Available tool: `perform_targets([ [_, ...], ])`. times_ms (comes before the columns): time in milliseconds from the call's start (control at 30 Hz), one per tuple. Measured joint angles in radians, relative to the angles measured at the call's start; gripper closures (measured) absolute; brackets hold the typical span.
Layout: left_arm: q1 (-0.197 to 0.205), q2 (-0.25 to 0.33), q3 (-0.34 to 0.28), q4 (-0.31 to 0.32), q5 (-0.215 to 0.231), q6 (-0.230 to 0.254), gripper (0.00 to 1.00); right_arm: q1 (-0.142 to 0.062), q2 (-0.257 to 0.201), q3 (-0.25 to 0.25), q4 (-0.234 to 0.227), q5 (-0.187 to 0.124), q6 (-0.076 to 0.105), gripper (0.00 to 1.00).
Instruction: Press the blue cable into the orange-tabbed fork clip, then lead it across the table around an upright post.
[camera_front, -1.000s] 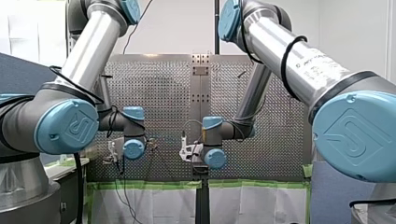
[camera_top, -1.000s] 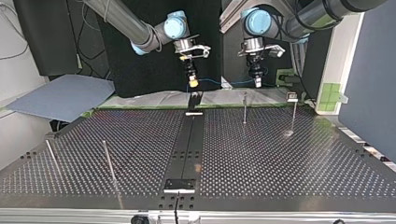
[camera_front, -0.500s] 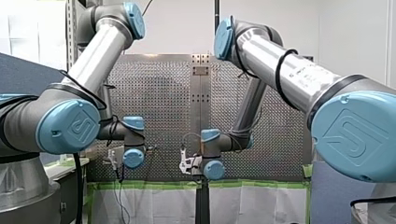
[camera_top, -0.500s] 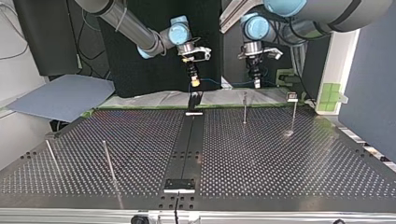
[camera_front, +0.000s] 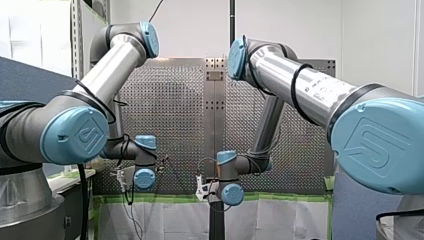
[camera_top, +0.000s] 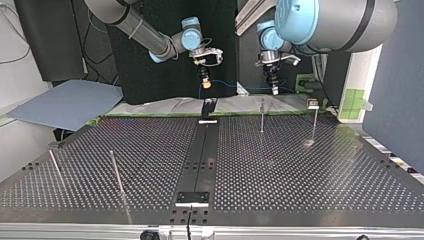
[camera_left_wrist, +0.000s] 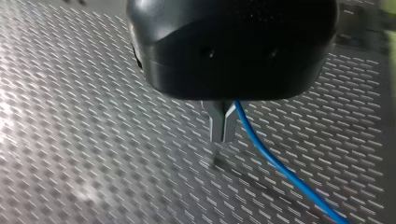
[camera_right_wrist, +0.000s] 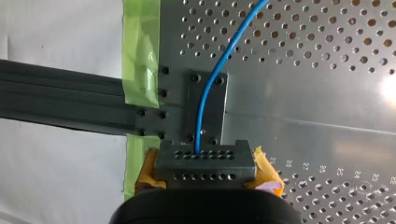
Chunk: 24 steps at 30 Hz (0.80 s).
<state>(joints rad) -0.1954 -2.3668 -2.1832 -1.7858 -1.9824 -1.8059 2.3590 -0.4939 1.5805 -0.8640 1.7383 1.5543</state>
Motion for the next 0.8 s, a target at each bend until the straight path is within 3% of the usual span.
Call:
perform_targets([
  [200, 0.015, -0.061, -0.011, -0.006, -0.032, -0.012, 0.98, -0.007, 0.002, -0.005, 0.010, -0.001, -0.002, 1.00],
  [400, 0.024, -0.120, 0.023, 0.004, 0.008, -0.011, 0.98, -0.021, 0.002, -0.021, 0.025, -0.001, -0.007, 1.00],
  [500, 0.024, -0.150, 0.041, -0.007, 0.037, -0.005, 0.98, -0.030, 0.001, -0.038, 0.044, -0.002, -0.018, 1.00],
  [733, 0.025, -0.203, 0.051, -0.019, 0.103, 0.005, 0.98, -0.038, -0.008, -0.066, 0.086, 0.001, -0.072, 1.00],
  [800, 0.025, -0.207, 0.051, -0.022, 0.119, 0.007, 0.98, -0.038, -0.016, -0.068, 0.089, 0.001, -0.078, 1.00],
])
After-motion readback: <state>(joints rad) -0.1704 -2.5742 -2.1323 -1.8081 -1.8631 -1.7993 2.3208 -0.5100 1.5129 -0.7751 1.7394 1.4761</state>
